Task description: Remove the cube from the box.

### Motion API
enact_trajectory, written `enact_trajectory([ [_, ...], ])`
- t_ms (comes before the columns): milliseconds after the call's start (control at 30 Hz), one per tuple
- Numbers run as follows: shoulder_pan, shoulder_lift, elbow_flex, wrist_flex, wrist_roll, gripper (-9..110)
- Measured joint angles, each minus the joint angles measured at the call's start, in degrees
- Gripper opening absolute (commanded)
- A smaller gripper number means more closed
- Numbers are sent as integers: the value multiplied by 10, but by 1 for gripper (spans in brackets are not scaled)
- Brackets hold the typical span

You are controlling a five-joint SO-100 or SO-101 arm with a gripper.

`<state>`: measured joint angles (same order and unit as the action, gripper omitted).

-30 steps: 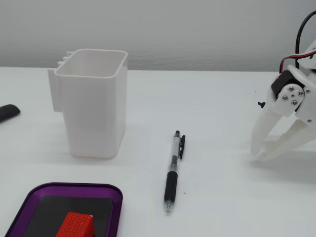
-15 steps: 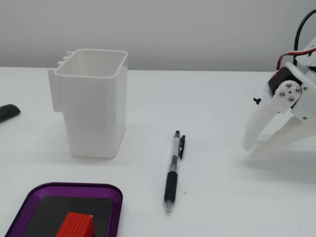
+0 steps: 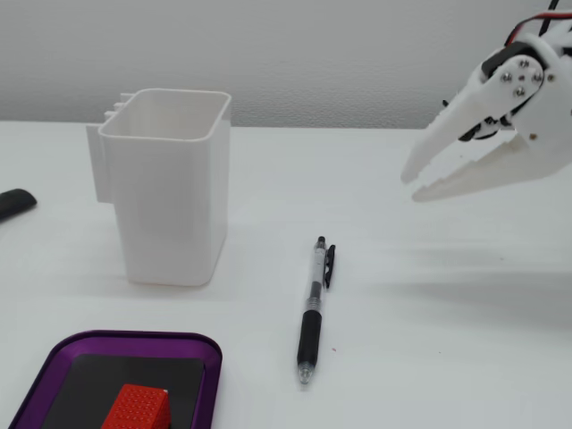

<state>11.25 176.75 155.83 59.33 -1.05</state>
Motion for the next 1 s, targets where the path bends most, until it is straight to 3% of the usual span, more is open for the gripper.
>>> enact_trajectory([
  [300,-9,-449,-289,84,-3,17],
  [533,-110,-759,-562,162,17,19],
  [767,-220,-979,-863,223,102,19],
  [1000,-229,-1136,-1082,236,175,19],
])
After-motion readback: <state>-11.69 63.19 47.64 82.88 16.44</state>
